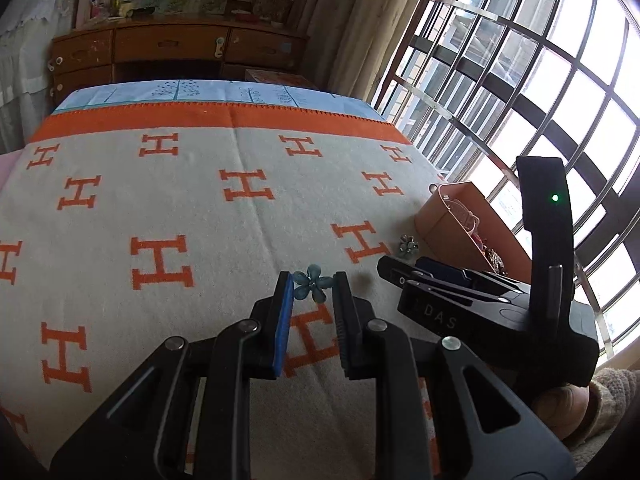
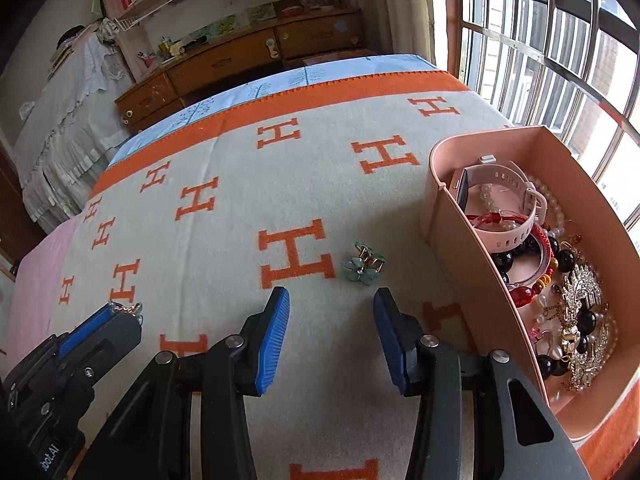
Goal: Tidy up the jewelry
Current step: 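Grasp the blue flower brooch with the left tool while the right tool grasps the green flower brooch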
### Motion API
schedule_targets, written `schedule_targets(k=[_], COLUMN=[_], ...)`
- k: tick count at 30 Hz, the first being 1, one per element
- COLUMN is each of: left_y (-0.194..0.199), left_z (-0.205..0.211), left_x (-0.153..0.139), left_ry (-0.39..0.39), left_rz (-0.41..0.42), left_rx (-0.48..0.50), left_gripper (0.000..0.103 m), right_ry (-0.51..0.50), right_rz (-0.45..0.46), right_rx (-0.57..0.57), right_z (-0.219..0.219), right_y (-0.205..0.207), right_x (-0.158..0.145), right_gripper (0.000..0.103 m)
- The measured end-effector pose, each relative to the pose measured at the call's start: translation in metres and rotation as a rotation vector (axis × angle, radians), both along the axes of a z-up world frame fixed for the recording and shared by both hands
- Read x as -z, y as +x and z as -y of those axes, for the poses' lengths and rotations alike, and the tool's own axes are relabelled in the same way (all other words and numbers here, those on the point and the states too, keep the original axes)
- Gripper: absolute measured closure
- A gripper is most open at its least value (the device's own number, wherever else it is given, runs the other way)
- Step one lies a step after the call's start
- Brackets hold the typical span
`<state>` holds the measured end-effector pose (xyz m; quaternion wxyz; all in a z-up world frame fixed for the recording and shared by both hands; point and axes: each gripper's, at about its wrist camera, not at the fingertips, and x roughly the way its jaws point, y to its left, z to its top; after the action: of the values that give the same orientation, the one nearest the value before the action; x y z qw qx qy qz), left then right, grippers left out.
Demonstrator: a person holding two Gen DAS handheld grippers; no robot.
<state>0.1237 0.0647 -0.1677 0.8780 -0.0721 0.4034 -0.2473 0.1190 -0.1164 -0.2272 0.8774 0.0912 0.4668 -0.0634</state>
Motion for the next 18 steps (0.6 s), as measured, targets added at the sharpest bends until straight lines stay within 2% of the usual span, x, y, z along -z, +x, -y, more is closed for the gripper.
schedule_targets(k=[3,10,13,15,18], left_y=[0.002,0.005,0.003,0.001,-0.003], left_z=[-0.002,-0.008,-0.009,-0.007,-0.005], left_x=[0.003,0.001,-0.002,-0.004,-0.010], left_ry=[-0.024,-0.033,-0.032,-0.027,-0.018], left_rz=[-0.009,-0.006,0.004,0.013,0.033], left_rx=[0.010,-0.005,-0.013,-0.017,-0.019], left_gripper=[0.086,0.086,0.086,0.086,0.086], right_ry=[-0.026,-0.007,-0.054,-0.082,-0.104], right_rz=[-0.006,-0.006,-0.008,-0.009,-0.004], right_rx=[0.023,0.102,0.107,0.115,0.131], right_z=[-0.004,0.008,0.004,0.003,0.005], right_y=[0.006,0.017,0.024,0.025,0.028], right_x=[0.002,0.002,0.003,0.004,0.004], right_gripper=[0.058,0.058,0.059,0.062,0.076])
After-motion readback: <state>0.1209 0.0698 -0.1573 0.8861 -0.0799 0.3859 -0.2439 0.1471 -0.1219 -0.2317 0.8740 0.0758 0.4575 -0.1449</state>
